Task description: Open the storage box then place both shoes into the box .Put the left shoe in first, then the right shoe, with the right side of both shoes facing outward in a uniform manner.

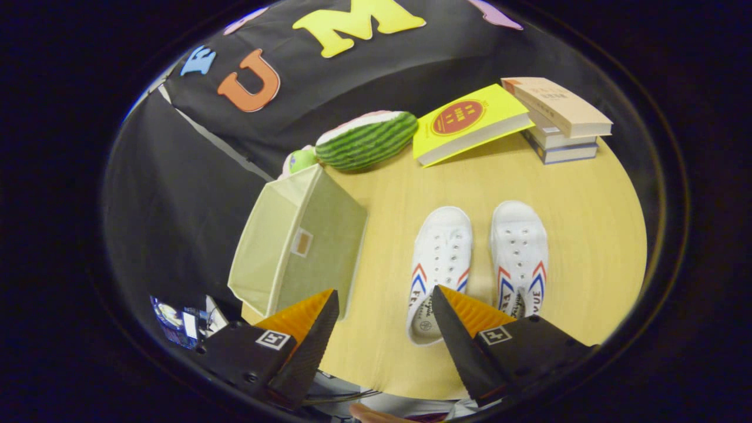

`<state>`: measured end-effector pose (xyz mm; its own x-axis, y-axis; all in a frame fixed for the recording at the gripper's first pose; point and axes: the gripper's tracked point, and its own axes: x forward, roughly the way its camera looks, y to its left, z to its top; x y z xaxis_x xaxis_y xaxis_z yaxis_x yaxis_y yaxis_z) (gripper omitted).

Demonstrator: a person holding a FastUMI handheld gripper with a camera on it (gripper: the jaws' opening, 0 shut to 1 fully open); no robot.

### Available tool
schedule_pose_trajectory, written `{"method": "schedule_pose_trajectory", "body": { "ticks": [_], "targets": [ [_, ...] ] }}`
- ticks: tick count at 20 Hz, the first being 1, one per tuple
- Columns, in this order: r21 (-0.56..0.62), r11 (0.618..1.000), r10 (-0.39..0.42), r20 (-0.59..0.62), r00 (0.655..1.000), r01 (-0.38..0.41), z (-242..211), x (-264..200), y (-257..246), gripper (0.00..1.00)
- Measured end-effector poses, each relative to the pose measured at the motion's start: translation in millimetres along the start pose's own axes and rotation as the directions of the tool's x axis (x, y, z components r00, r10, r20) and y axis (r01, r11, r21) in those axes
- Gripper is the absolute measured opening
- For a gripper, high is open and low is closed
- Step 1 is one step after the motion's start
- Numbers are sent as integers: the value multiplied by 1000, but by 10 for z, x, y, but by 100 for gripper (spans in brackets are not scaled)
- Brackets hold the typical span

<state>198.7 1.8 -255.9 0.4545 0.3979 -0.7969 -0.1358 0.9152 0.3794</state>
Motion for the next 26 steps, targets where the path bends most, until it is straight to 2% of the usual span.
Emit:
{"method": "schedule_pose_trajectory", "body": {
  "ticks": [4, 11, 13, 15, 17, 18, 20, 26],
  "targets": [
    [4, 997, -72, -16, 997, 72, -91, 120, -384, 100],
    [70, 984, -145, -194, 970, 161, -542, 634, -872, 98],
    [83, 981, -157, -214, 964, 178, -566, 729, -914, 85],
    [79, 973, -194, -222, 956, 216, -542, 796, -972, 67],
    [97, 981, -138, -241, 961, 165, -558, 890, -863, 50],
    [110, 983, -121, -232, 965, 150, -519, 926, -835, 29],
    [144, 979, -108, -227, 968, 143, -519, 896, -833, 6],
    [171, 981, -66, -167, 984, 95, -337, 587, -611, 6]
  ]
}}
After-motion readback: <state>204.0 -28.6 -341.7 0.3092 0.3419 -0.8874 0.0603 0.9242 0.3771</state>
